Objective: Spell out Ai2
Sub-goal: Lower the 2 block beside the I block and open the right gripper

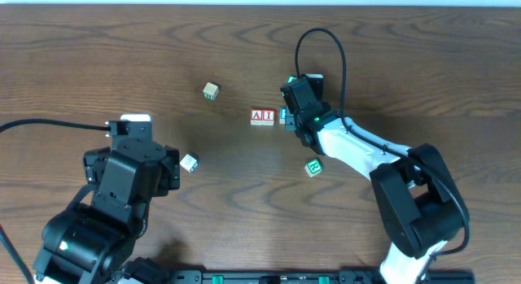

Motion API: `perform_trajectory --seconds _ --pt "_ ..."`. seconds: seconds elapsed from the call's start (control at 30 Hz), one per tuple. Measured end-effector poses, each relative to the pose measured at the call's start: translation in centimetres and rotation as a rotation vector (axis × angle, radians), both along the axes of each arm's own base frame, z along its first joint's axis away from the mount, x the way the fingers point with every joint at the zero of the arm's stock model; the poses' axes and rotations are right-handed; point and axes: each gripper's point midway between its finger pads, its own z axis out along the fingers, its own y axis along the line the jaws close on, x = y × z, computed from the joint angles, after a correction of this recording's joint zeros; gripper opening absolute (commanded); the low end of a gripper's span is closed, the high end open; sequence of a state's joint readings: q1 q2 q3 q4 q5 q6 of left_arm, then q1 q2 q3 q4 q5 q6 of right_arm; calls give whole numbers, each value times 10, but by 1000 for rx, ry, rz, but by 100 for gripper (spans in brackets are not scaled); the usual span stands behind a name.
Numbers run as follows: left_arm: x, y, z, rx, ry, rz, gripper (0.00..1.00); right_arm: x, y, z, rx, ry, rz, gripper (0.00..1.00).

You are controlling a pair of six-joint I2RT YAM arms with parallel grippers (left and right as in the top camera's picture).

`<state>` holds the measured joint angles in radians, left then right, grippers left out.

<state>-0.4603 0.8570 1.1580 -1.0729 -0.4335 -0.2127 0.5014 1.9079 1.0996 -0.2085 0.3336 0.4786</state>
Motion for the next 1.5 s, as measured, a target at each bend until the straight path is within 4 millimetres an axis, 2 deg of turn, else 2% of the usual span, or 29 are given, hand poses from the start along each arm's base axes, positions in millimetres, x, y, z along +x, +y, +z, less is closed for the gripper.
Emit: perform_trajectory --seconds 0.47,1.5 --pt "0 0 0 0 0 0 95 1 11 1 53 2 26 56" --pt "0 0 0 1 0 0 95 -6 15 -4 87 39 16 55"
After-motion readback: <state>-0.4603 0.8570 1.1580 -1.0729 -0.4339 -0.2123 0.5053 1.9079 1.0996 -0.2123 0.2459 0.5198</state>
